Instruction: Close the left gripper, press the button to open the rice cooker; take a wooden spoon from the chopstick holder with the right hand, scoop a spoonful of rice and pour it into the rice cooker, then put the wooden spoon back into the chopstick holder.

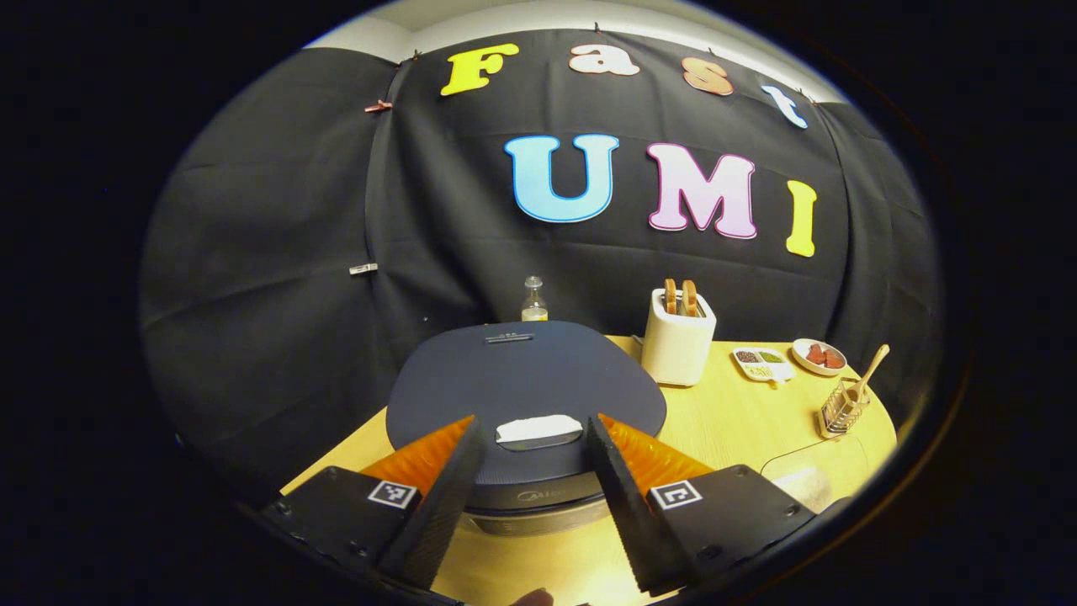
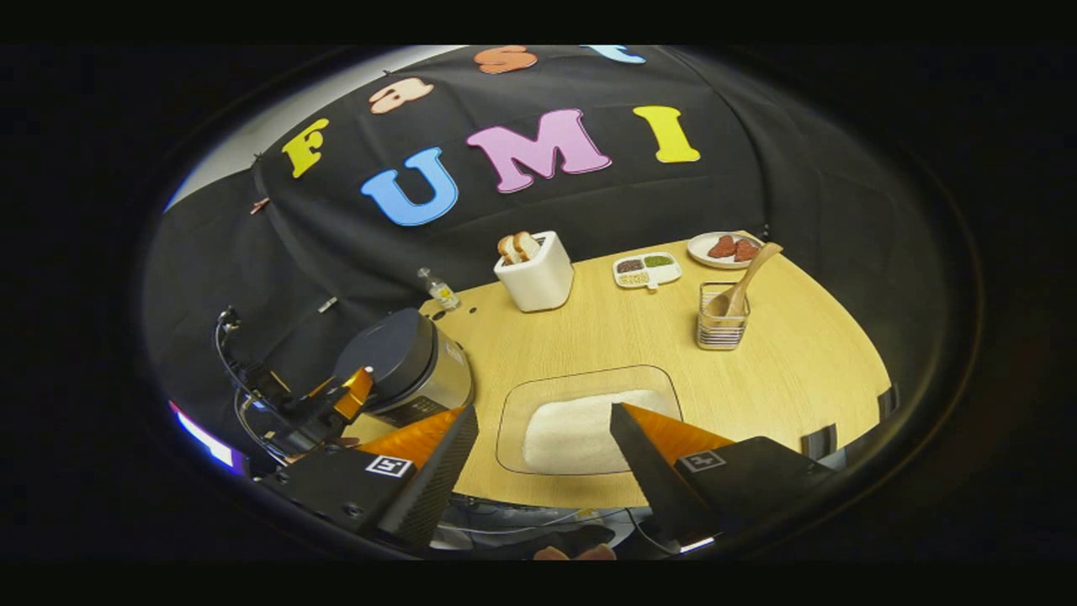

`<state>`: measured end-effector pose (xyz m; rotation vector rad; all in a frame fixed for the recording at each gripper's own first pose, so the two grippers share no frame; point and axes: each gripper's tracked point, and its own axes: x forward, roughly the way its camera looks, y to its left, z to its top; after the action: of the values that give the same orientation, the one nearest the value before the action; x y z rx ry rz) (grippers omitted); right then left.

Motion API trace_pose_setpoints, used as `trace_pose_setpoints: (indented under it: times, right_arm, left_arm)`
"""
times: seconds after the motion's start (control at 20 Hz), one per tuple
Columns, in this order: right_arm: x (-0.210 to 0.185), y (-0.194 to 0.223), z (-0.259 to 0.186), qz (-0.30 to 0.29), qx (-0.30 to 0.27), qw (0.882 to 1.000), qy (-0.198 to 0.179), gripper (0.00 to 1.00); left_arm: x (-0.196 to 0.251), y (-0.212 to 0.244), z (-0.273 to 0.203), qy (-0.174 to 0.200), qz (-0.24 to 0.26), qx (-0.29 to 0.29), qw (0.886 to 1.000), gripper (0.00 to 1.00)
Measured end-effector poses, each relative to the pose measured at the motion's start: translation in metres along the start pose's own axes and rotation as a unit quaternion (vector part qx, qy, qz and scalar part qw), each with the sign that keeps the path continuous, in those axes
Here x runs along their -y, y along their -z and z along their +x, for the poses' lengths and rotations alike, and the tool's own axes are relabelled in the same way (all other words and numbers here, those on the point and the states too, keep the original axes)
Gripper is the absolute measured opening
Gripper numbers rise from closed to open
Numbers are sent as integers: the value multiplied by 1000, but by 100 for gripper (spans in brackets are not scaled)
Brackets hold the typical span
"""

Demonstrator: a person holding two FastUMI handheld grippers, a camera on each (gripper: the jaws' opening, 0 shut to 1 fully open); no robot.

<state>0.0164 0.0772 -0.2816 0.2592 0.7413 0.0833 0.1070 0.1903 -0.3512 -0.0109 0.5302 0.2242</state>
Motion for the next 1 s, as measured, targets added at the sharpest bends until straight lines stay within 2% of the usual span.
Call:
trace_pose_setpoints:
  times: [0.1,0.25,0.35,0.45,0.7,0.85,1.0]
  right_arm:
    - [-3,3,2,3,-4,1000,-4,99]
    - [-9,5,4,4,-10,1000,-9,99]
    - [-10,4,4,2,-10,1000,-12,99]
    - [-10,4,2,4,-11,1000,-13,99]
    - [0,-4,-1,14,-3,1000,-8,99]
    - [5,-13,-3,23,5,1000,-5,98]
    - [13,-25,-3,26,15,1000,-1,98]
  left_arm:
    - [-1,-4,1,0,-16,-2,1000,87]
    - [3,0,0,-8,-9,-3,1000,87]
    - [5,8,1,-3,-27,-10,1000,87]
    - [6,10,0,-1,-9,2,1000,88]
    - [5,4,-2,13,-1,16,1000,87]
    - [8,1,-10,34,-31,3,999,88]
    - [8,-8,-25,38,-72,-4,997,93]
